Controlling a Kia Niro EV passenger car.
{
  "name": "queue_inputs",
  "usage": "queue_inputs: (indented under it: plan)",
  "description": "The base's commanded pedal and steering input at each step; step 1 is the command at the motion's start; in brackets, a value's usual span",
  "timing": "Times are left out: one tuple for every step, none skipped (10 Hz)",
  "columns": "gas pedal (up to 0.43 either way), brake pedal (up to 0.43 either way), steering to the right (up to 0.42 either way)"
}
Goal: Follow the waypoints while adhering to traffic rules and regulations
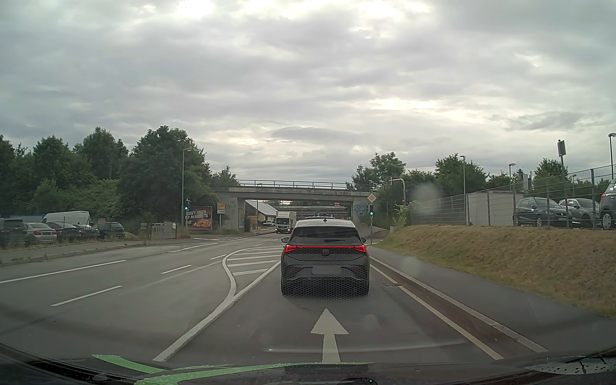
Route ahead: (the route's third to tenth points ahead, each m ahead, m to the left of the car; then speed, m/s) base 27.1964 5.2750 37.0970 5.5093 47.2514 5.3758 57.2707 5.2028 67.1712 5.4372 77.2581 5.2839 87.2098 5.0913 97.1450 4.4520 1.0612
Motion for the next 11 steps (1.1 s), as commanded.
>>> queue_inputs:
  plan:
    - [0.0,0.0,0.0]
    - [0.0,0.0,0.0]
    - [0.0,0.0,-0.002]
    - [0.0,0.0,-0.002]
    - [0.0,0.0,-0.002]
    - [0.0,0.0,-0.002]
    - [0.0,0.0,-0.002]
    - [0.0,0.0,-0.002]
    - [0.0,0.0,-0.002]
    - [0.0,0.0,-0.002]
    - [0.0,0.0,-0.002]
